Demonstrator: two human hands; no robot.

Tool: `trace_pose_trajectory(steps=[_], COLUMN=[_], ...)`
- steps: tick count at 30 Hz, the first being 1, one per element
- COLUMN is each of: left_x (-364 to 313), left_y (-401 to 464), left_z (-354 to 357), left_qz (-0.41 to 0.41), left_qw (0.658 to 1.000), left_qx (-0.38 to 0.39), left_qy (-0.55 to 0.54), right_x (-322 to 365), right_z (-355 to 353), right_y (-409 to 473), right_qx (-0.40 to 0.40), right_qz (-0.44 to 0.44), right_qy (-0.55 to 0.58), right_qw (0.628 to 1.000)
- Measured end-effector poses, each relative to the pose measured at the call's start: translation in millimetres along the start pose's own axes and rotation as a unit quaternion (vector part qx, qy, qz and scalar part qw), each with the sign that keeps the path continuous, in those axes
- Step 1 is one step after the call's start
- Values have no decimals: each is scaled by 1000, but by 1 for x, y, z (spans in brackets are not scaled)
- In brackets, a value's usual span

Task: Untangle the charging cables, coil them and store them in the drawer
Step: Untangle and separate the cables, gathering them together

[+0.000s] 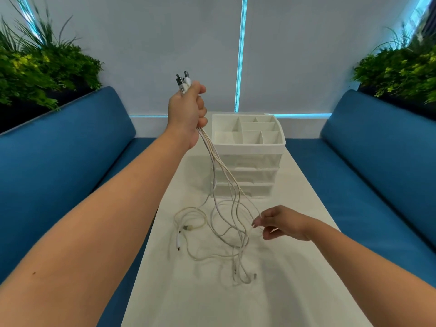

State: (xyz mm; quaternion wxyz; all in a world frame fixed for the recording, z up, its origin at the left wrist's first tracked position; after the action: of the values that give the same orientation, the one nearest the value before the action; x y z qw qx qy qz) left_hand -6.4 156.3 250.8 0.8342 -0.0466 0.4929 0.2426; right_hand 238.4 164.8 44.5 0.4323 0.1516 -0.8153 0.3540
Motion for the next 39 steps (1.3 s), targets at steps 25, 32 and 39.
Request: trace_pose_trajectory(steps=[25, 32, 39], left_x=[51, 47, 38], left_y=[-17, -22, -11], left_z=[-4, 14, -1], left_qz=[-27, -18, 4], left_qw=[995, 989, 996], left_qx=[12, 53, 3], left_qy=[98, 137, 84], right_x=[61, 7, -20], right_z=[-26, -14, -18], right_y=[-12, 14, 12], right_qx=[-337, -320, -257], right_qz=[-244, -93, 93], right_qy=[23, 117, 315], right_qw=[909, 935, 909])
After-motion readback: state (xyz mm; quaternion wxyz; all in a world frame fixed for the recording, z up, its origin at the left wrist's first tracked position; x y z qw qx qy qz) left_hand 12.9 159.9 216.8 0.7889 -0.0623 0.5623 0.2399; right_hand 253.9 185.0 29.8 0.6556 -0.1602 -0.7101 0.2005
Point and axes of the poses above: each hand's wrist, its own y-axis towards the middle knuckle, its own z-axis out of the palm, x = y × z, the point moved 4 cm from there along y, towards the middle knuckle, and after that the axes turned 7 degrees about -y, right-handed, at the moved point
